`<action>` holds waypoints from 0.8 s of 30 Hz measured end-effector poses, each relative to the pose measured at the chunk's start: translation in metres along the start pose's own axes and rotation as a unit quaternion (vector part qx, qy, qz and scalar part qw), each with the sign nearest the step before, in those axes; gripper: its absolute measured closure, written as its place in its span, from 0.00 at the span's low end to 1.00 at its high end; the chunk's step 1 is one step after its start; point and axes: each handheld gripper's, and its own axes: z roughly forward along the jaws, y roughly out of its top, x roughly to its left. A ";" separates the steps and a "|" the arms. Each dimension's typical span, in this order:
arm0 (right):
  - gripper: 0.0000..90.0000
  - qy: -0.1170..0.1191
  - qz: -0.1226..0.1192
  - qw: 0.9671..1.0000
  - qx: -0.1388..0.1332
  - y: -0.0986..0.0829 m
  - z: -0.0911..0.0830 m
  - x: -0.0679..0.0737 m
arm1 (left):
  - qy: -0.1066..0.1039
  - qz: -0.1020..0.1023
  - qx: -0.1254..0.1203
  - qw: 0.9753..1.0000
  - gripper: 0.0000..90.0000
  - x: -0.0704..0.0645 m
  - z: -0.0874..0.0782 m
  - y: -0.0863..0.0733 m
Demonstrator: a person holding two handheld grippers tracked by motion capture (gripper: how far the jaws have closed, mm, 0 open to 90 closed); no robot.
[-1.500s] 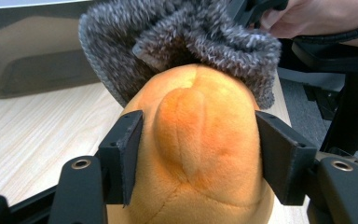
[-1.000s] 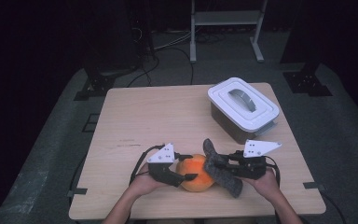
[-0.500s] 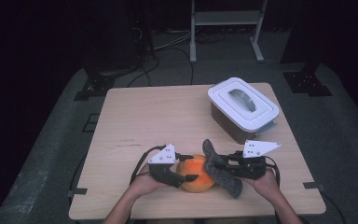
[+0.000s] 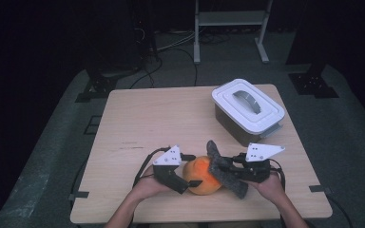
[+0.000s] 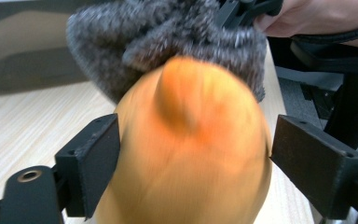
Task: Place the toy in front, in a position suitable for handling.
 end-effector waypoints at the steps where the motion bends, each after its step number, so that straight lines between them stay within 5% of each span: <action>1: 0.82 -0.003 0.003 1.000 -0.001 -0.001 -0.001 -0.002 | 0.000 -0.006 0.005 1.000 0.14 0.001 0.001 -0.001; 3: 0.82 -0.004 0.009 1.000 -0.002 -0.002 -0.002 -0.003 | -0.002 -0.016 0.006 1.000 0.14 0.003 0.004 -0.005; 4: 0.82 -0.005 0.011 1.000 -0.002 0.000 -0.002 -0.004 | 0.004 -0.007 0.006 1.000 0.29 0.002 0.003 -0.006; 8: 0.82 -0.002 0.006 0.999 -0.033 0.012 -0.006 0.002 | 0.015 0.012 0.013 1.000 0.45 -0.001 -0.001 0.002; 10: 0.82 0.005 0.000 0.999 -0.051 0.021 -0.005 0.008 | 0.020 0.017 0.014 1.000 0.46 -0.004 0.001 0.005; 14: 0.82 0.005 -0.016 0.999 -0.036 0.020 0.003 0.014 | 0.031 0.035 0.024 0.999 0.47 -0.008 0.001 0.009; 22: 0.82 0.006 0.032 0.999 -0.005 -0.005 0.010 -0.002 | 0.040 0.016 0.019 0.999 0.48 0.000 -0.013 0.008; 24: 0.82 0.000 0.023 1.000 -0.012 0.000 0.009 0.001 | 0.038 0.011 0.015 0.999 0.48 0.002 -0.015 0.008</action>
